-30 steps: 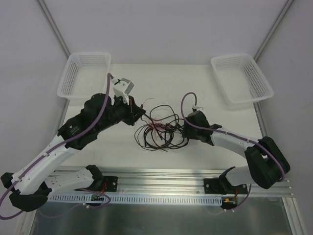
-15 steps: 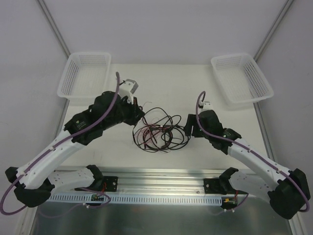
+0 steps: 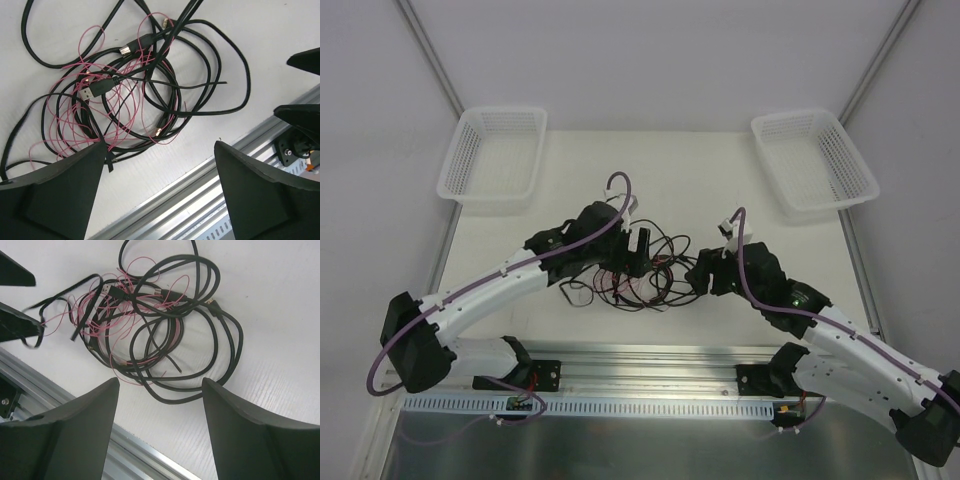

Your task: Untangle the cables

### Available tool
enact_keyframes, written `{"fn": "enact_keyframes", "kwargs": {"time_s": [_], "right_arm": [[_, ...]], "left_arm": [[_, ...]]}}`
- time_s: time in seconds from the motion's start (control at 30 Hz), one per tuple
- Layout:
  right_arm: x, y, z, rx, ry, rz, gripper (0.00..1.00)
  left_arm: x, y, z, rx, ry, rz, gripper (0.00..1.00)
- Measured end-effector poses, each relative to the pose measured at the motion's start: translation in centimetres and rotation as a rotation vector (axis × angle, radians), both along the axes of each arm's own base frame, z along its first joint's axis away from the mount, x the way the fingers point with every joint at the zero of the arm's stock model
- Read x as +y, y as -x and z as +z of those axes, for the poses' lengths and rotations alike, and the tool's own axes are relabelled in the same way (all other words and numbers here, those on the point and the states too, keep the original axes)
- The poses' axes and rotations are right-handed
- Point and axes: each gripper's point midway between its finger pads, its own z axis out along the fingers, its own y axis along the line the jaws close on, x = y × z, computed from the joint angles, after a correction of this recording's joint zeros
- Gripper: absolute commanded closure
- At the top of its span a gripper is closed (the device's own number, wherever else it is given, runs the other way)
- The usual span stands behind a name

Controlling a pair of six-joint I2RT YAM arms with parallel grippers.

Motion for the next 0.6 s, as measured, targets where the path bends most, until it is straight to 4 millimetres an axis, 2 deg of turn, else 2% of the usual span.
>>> {"fn": "enact_keyframes", "kwargs": {"time_s": [0.1,0.27,0.37,0.5,0.6], "right_arm": [[-0.2,0.5,-0.2,0.000,-0.001,0.006,0.29],[-0.3,1.0,-0.6,0.006,0.002,0.015,0.28],[-0.1,1.4,-1.2,0.019,0.012,0.026,0.29],[0.5,1.9,-1.7,0.033,0.027,0.052,0.28],[0.9,2.3,-1.9,0.038,0.034,0.066,0.28]], "left_arm": [[0.7,0.4,1.5,-0.046,0.061,0.025,0.08],[4.8,2.0,2.1,-0.078,0.159,0.207,0.16],[7.3,2.8,-0.1,-0.046,0.166,0.338,0.16],[11.0,2.6,-4.5,0.042,0.109,0.519,0.18],[14.1,2.5,-7.7,0.116,0.061,0.652,0.24]]}}
